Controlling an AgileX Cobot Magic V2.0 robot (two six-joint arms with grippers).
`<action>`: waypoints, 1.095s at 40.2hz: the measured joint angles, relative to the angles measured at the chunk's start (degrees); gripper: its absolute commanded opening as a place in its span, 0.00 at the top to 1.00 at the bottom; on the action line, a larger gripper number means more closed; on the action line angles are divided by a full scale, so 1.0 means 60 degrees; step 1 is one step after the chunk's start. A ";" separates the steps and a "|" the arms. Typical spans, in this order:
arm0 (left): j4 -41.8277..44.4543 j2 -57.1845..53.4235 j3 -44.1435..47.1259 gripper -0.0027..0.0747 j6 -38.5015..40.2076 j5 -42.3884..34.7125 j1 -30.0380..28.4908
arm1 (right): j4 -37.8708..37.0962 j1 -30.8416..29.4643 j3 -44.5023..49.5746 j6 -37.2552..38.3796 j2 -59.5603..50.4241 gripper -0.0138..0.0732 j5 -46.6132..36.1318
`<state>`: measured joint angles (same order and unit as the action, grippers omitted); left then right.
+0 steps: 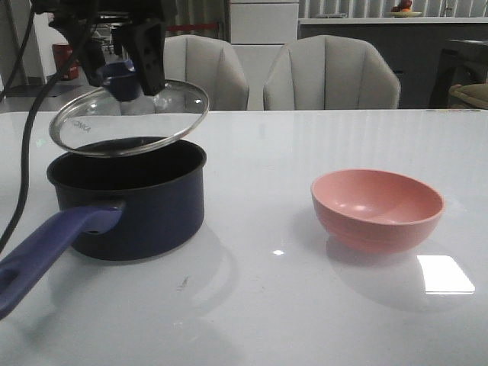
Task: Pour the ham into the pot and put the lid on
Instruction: 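Lift the glass lid with the left gripper and move it over the pot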
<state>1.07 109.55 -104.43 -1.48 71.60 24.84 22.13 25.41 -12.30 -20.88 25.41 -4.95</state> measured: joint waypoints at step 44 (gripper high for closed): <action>0.0296 0.0000 0.0543 0.61 -0.0014 -0.0013 0.0000 | 0.0000 0.0000 0.0000 0.0000 0.0000 0.67 0.0000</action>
<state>2.85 109.55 -101.17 -1.56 71.52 24.84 22.13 25.41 -12.30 -20.88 25.41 -4.95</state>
